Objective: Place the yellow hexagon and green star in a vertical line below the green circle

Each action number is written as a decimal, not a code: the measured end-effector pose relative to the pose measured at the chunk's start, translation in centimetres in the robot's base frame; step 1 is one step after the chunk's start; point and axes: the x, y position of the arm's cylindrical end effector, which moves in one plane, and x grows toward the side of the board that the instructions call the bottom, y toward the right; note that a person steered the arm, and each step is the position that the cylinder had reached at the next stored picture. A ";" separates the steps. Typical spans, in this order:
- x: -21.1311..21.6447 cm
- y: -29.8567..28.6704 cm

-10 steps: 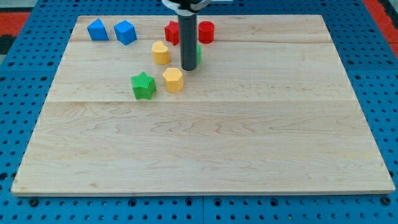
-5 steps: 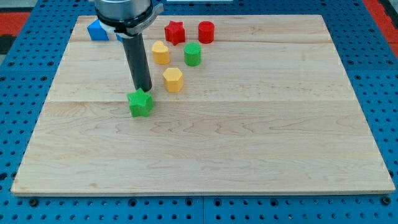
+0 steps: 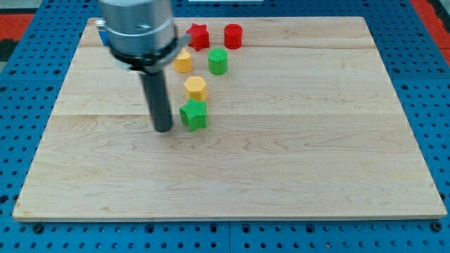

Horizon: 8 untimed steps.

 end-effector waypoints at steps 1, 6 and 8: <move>-2.4 -1.4; -4.4 1.3; -1.0 6.3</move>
